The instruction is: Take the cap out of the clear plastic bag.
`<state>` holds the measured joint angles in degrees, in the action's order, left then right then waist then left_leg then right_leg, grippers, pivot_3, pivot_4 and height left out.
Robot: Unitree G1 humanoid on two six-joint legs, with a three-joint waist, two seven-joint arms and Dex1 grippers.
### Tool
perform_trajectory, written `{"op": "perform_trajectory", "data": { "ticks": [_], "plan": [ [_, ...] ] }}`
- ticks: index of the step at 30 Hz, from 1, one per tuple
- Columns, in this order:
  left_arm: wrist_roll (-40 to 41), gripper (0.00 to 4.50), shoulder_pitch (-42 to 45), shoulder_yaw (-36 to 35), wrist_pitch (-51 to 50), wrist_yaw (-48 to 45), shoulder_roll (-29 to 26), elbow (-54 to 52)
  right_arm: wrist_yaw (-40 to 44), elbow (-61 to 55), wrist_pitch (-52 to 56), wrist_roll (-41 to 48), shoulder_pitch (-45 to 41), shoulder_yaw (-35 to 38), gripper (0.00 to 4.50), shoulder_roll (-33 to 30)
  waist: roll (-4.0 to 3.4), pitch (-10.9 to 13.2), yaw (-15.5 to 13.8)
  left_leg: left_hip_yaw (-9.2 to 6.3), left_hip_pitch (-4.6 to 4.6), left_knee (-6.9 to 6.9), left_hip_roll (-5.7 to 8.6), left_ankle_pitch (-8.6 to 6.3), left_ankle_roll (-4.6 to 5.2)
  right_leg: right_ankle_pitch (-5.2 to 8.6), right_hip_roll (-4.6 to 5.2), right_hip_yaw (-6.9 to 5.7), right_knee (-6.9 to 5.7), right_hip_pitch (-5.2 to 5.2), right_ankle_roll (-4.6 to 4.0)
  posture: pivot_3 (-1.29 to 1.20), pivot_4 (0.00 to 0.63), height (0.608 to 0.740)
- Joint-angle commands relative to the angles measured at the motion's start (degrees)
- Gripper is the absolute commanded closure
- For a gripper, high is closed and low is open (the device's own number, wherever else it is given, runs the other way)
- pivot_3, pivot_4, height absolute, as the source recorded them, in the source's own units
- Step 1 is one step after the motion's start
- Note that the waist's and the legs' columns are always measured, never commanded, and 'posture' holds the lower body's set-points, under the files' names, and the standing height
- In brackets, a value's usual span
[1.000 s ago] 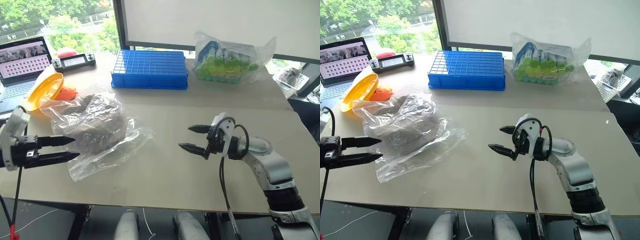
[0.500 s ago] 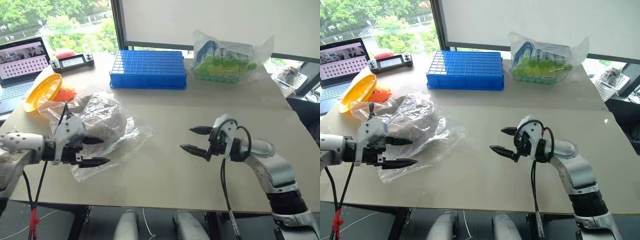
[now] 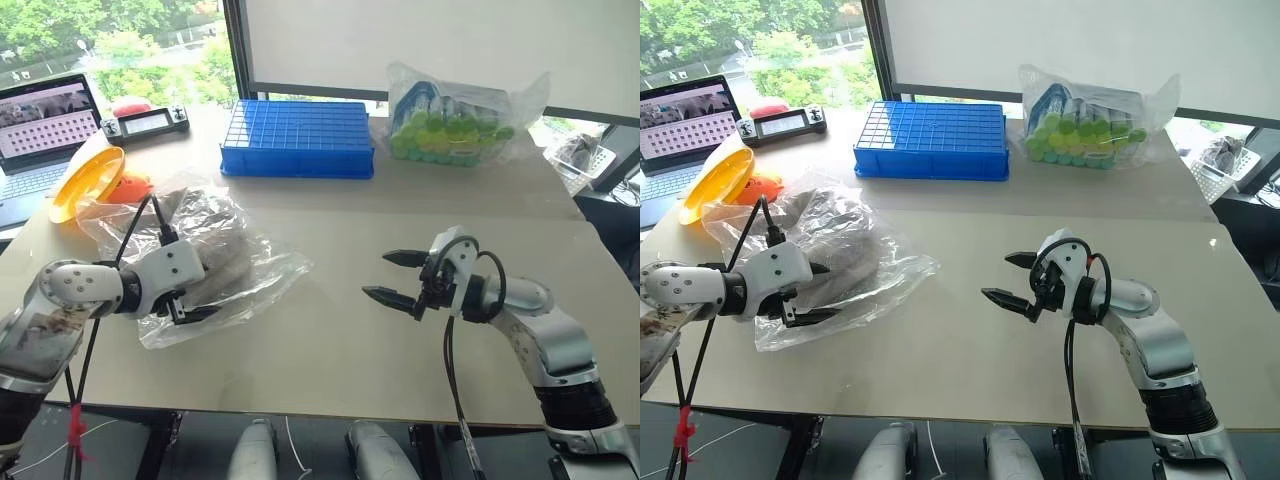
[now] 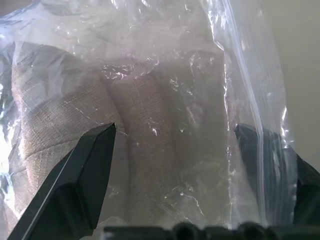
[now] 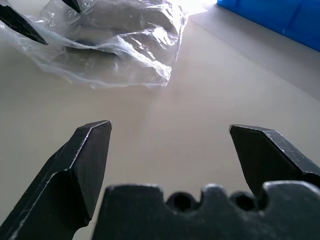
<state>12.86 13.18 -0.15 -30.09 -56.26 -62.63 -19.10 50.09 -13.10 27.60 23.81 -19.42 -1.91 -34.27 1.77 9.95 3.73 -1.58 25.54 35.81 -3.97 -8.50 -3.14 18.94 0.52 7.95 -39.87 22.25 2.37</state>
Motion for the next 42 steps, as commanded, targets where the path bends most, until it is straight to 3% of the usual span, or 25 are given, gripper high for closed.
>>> {"op": "perform_trajectory", "data": {
  "ticks": [1,3,4,5,13,15,17,22,26,28,33,36,42],
  "plan": [
    [-0.61,0.45,0.63,-0.83,0.27,-0.08,-0.41,-2.62,0.16,-1.89,-1.02,0.63,-0.35,1.13,0.00,-0.14,0.00,0.00,-0.01,-0.01,0.00,0.00,0.00,0.00,0.00,0.00,0.00,0.00,0.00,0.00,0.00,0.00,0.150,0.713],
    [-1.43,0.45,0.78,-0.93,0.61,0.36,-0.62,-2.95,0.18,-1.80,-1.12,0.67,-0.42,1.09,0.00,0.00,0.00,0.00,-0.02,0.00,0.00,0.00,0.00,0.00,0.00,0.00,0.00,0.00,0.00,0.00,0.00,0.00,0.150,0.713],
    [-1.93,0.97,0.88,-0.98,0.94,0.68,-0.67,-3.03,0.17,-1.77,-1.15,0.68,-0.46,1.06,0.00,0.07,0.00,0.00,-0.02,0.00,0.00,0.00,0.00,0.00,0.00,0.00,0.00,0.00,0.00,0.00,0.00,0.00,0.150,0.713],
    [-2.11,1.16,0.89,-1.06,0.86,0.69,-0.72,-3.13,0.18,-1.68,-1.24,0.65,-0.49,1.03,0.00,0.13,0.00,0.00,0.00,0.00,0.00,0.00,0.00,0.00,0.00,0.00,0.00,0.00,0.00,0.00,0.01,0.00,0.150,0.713],
    [-4.49,4.02,0.65,-0.83,1.11,0.70,-1.15,-2.70,0.40,-0.95,-1.44,0.50,-0.95,0.83,0.00,0.47,0.00,0.00,0.02,0.00,0.00,0.00,0.00,0.00,0.00,0.00,0.00,0.00,0.00,0.00,0.00,0.00,0.150,0.713],
    [-4.61,4.45,1.65,-0.85,0.62,1.41,-0.11,-2.40,0.40,-1.12,-1.39,0.53,-1.05,0.78,0.00,0.58,0.00,0.00,0.02,-0.01,0.00,0.01,0.00,0.00,0.00,0.00,0.00,0.00,0.00,0.00,0.01,0.00,0.150,0.713],
    [-4.32,4.45,3.07,-0.96,-0.04,2.34,1.19,-2.00,0.30,-1.80,-1.15,0.80,-1.15,0.82,0.00,0.80,0.00,0.00,0.01,0.00,0.00,0.00,0.00,0.00,0.00,0.00,0.00,0.00,0.00,0.00,0.01,0.00,0.150,0.713],
    [-1.87,4.45,8.36,-1.92,-2.06,2.82,4.53,0.49,0.63,-9.68,5.86,13.04,-5.79,2.56,0.00,4.65,-0.01,0.01,-0.01,-0.02,0.00,0.03,0.01,0.00,0.00,0.00,0.00,0.00,-0.03,-0.01,0.01,0.00,0.150,0.713],
    [-0.82,4.45,12.21,-1.83,-2.45,2.69,6.73,2.48,2.22,-12.59,8.11,14.19,-8.99,-4.47,0.00,6.77,0.01,0.00,0.05,-0.06,0.02,0.02,0.00,0.00,0.00,-0.02,-0.03,-0.01,-0.04,-0.02,-0.01,0.00,0.150,0.713],
    [-0.43,4.45,13.69,-1.48,-2.76,3.01,7.76,3.03,1.99,-10.50,6.41,10.81,-10.62,-9.12,0.00,9.21,0.01,0.00,0.14,-0.08,0.01,0.03,0.00,0.00,0.00,-0.02,-0.03,-0.03,-0.04,-0.02,-0.01,0.00,0.150,0.713],
    [-0.48,4.45,14.68,-0.97,-3.07,3.04,8.97,3.09,-2.96,4.29,-10.07,-8.42,-15.20,-19.45,0.00,14.63,0.01,0.00,0.14,-0.07,0.02,0.11,0.02,0.00,0.00,-0.01,-0.03,-0.03,-0.09,-0.01,0.01,0.00,0.150,0.713],
    [-0.31,4.45,14.82,-0.87,-3.61,3.14,9.34,2.51,-6.00,12.82,-19.07,-15.30,-16.93,-20.91,0.00,17.03,0.01,0.00,0.10,-0.08,0.02,0.09,0.01,0.00,0.00,-0.02,-0.03,-0.04,-0.13,0.03,-0.01,0.00,0.150,0.713],
    [-0.02,4.45,14.71,-0.64,-4.73,3.28,9.93,1.04,-9.98,26.77,-30.66,-20.69,-20.14,-20.03,0.00,22.93,0.01,0.00,0.06,-0.10,0.04,0.08,0.02,0.01,-0.01,-0.10,-0.03,-0.07,-0.14,0.03,-0.16,0.00,0.150,0.713]
  ]
}}
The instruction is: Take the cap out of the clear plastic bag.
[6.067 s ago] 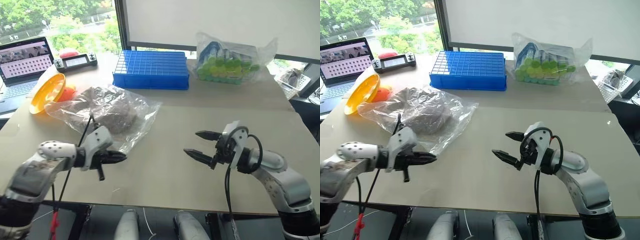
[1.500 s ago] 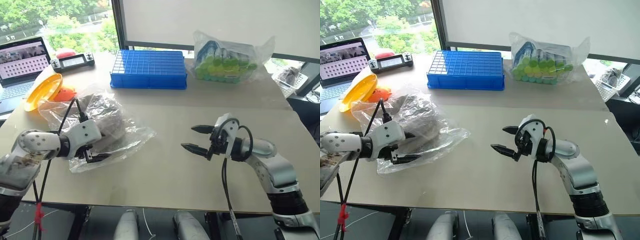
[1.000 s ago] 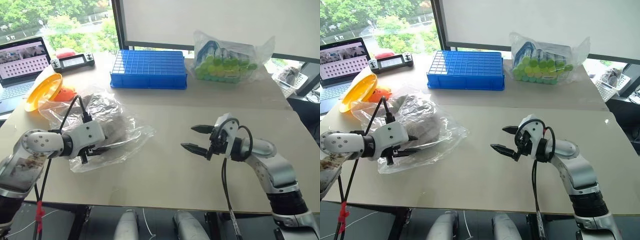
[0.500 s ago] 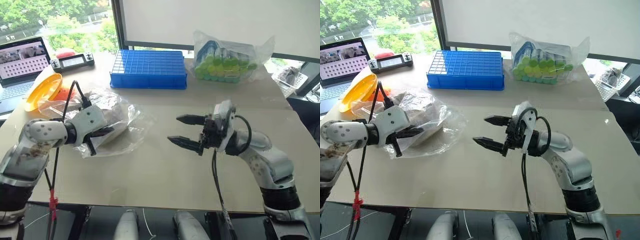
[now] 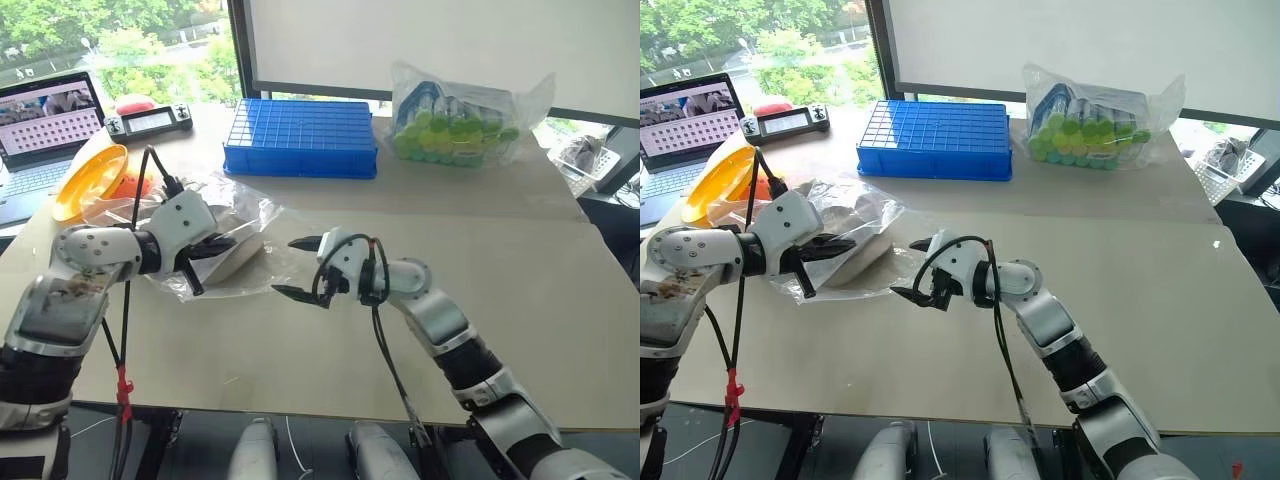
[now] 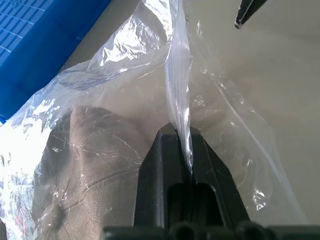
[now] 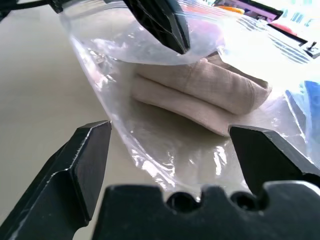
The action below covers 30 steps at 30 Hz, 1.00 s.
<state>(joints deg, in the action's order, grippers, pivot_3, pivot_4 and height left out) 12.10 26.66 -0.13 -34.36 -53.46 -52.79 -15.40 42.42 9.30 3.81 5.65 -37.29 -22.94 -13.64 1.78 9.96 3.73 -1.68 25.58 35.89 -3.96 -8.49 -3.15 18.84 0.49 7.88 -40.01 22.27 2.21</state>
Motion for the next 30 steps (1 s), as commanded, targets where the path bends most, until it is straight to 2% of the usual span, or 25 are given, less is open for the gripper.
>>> {"op": "perform_trajectory", "data": {
  "ticks": [1,11,16,22,26,30],
  "plan": [
    [0.94,4.45,1.39,-0.54,-0.75,0.62,0.44,-3.09,-3.03,6.74,-8.78,-3.94,-2.95,0.69,0.00,2.91,0.00,0.00,0.11,0.00,-0.02,0.01,0.00,0.00,0.00,0.00,0.00,0.00,-0.05,-0.01,0.00,0.00,0.150,0.713],
    [4.82,4.45,3.71,2.20,-3.41,-0.46,5.04,-6.76,-10.81,22.85,-23.21,-13.78,-8.58,-0.18,0.00,8.52,0.00,0.00,0.17,-0.05,-0.03,0.01,0.00,0.01,-0.02,-0.02,0.00,-0.06,-0.07,-0.02,-0.03,0.00,0.150,0.713],
    [10.56,4.45,3.85,0.86,-6.92,-0.58,7.71,-9.72,-16.29,27.28,-30.80,-21.38,-10.04,-1.95,0.00,6.90,0.00,0.00,0.13,-0.07,-0.03,0.00,0.00,0.01,-0.02,-0.02,0.00,-0.07,-0.09,-0.02,-0.04,0.00,0.150,0.713],
    [12.90,4.45,4.36,0.16,-8.40,0.19,7.91,-9.96,-18.68,30.52,-37.08,-28.66,-10.13,-4.92,0.00,3.06,0.00,0.00,0.20,-0.10,-0.07,0.01,0.01,0.02,-0.03,-0.02,0.01,-0.09,-0.10,-0.05,-0.05,0.00,0.150,0.713],
    [14.43,4.45,4.90,0.31,-8.74,0.25,8.14,-10.03,-23.27,32.43,-38.08,-34.29,-11.58,-6.64,0.00,2.04,0.00,0.00,0.21,-0.11,-0.08,0.02,0.01,0.02,-0.04,-0.03,0.01,-0.09,-0.10,-0.08,-0.05,0.00,0.150,0.713],
    [16.01,4.45,5.09,0.53,-9.65,0.48,8.50,-10.75,-31.72,36.29,-35.34,-39.27,-14.65,-7.54,0.00,4.74,0.01,-0.01,0.35,-0.12,-0.16,0.01,0.01,0.07,-0.11,-0.04,0.00,-0.09,-0.18,-0.10,-0.07,0.00,0.150,0.713]
  ]
}}
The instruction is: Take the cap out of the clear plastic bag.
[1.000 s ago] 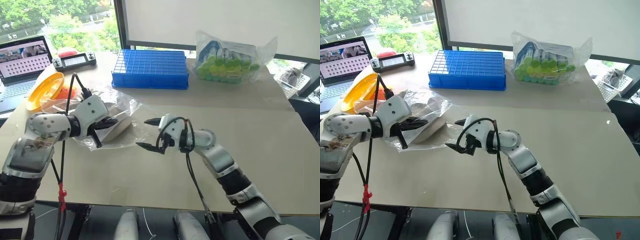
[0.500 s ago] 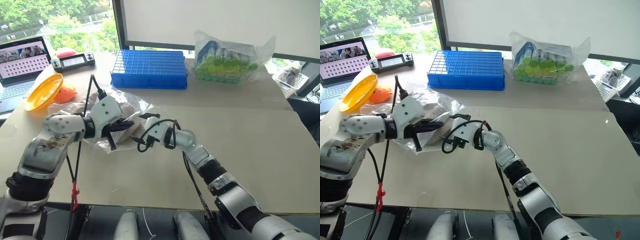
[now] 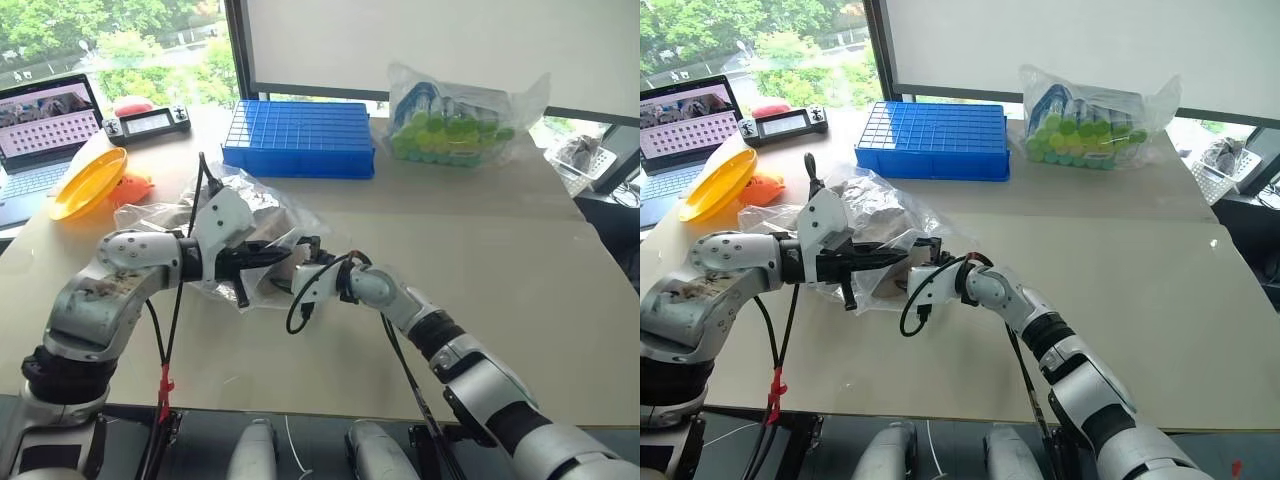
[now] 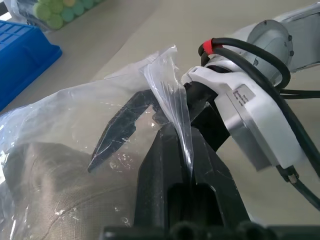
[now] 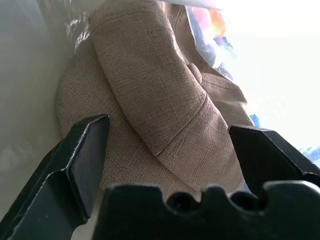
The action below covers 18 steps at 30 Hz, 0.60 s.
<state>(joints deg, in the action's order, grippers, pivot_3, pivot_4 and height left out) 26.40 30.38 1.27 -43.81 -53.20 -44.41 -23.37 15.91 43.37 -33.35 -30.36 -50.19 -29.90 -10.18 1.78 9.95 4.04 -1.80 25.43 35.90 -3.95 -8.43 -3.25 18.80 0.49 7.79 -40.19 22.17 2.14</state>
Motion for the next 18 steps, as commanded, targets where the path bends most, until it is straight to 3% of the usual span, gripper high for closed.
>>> {"op": "perform_trajectory", "data": {
  "ticks": [1,9,18],
  "plan": [
    [1.83,4.45,1.40,-0.70,-0.27,0.29,0.09,-2.84,-6.77,3.41,3.24,-3.97,-2.58,-0.66,0.00,2.30,0.00,0.00,0.03,0.00,0.00,-0.01,0.00,0.01,-0.01,0.00,0.00,0.00,-0.01,0.00,0.00,0.00,0.150,0.713],
    [1.66,4.45,0.93,-0.18,0.86,-0.30,-0.40,-2.16,-5.23,4.70,1.56,-4.53,-3.36,-2.06,0.00,3.37,0.00,0.00,-0.09,-0.02,0.00,-0.02,0.00,0.01,-0.02,-0.01,0.00,-0.03,0.00,-0.01,-0.01,0.00,0.150,0.713],
    [0.08,4.45,-1.36,0.91,3.62,-0.86,-1.02,-1.59,7.46,-9.40,0.02,2.57,1.56,1.39,0.00,-5.30,0.00,0.01,-0.17,-0.11,0.08,-0.02,0.03,0.01,-0.02,-0.01,0.04,-0.13,0.05,0.00,-0.01,0.00,0.150,0.713]
  ]
}}
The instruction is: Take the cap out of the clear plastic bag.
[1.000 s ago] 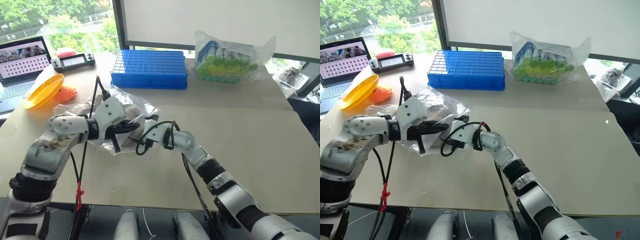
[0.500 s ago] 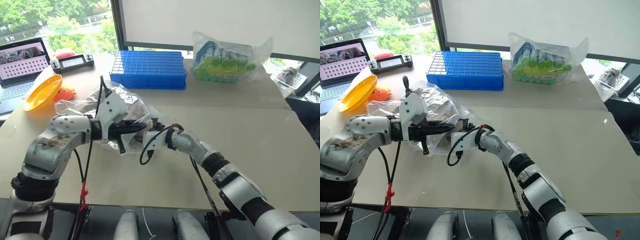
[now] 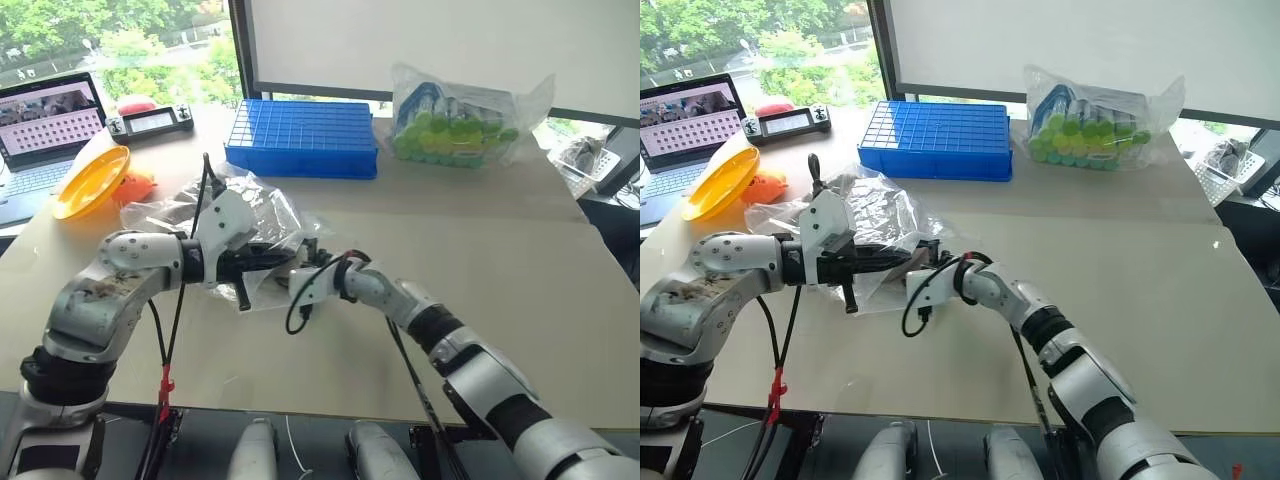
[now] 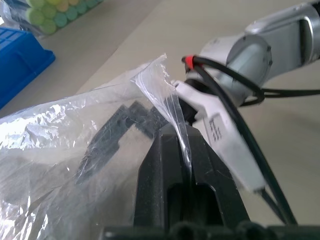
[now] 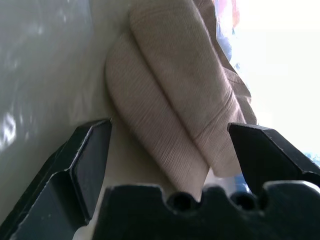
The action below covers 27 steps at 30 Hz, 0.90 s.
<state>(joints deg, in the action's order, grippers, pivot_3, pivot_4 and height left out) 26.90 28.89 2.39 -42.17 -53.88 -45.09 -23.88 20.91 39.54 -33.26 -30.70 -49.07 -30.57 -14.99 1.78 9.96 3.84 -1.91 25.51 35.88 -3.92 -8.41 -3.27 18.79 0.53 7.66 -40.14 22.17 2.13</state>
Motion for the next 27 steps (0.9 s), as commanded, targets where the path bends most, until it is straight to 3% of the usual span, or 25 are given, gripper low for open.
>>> {"op": "perform_trajectory", "data": {
  "ticks": [1,9,16,27],
  "plan": [
    [-0.54,4.45,-0.01,-0.11,2.23,-0.21,-0.36,-0.94,2.55,-6.45,0.17,2.14,0.40,1.85,0.00,-1.09,0.00,0.00,0.18,0.00,-0.01,0.00,0.00,0.00,0.00,0.00,0.00,0.00,-0.01,0.00,0.00,0.00,0.150,0.713],
    [-0.09,4.45,0.38,0.33,2.22,0.38,0.33,-1.29,-0.86,-3.53,1.44,-7.27,-0.25,-3.06,0.00,-0.57,0.00,0.00,0.14,-0.02,0.00,0.00,0.00,0.00,0.00,0.00,-0.01,-0.01,0.01,0.00,0.00,0.00,0.150,0.713],
    [0.42,4.45,0.77,0.43,1.90,0.15,0.36,-1.43,-2.91,-1.41,2.55,-9.74,-1.23,-3.84,0.00,-0.18,0.01,0.00,0.27,-0.01,-0.09,0.00,0.00,0.00,0.00,0.00,-0.01,-0.01,-0.01,-0.06,0.00,0.00,0.150,0.713],
    [0.82,4.45,1.34,1.39,1.48,0.30,1.39,-1.52,-14.21,10.75,7.84,-12.69,-8.17,-3.90,0.00,8.23,0.01,0.00,0.08,-0.03,-0.16,-0.03,-0.01,0.04,-0.06,-0.01,-0.03,-0.02,-0.06,-0.06,-0.02,0.00,0.150,0.713]
  ]
}}
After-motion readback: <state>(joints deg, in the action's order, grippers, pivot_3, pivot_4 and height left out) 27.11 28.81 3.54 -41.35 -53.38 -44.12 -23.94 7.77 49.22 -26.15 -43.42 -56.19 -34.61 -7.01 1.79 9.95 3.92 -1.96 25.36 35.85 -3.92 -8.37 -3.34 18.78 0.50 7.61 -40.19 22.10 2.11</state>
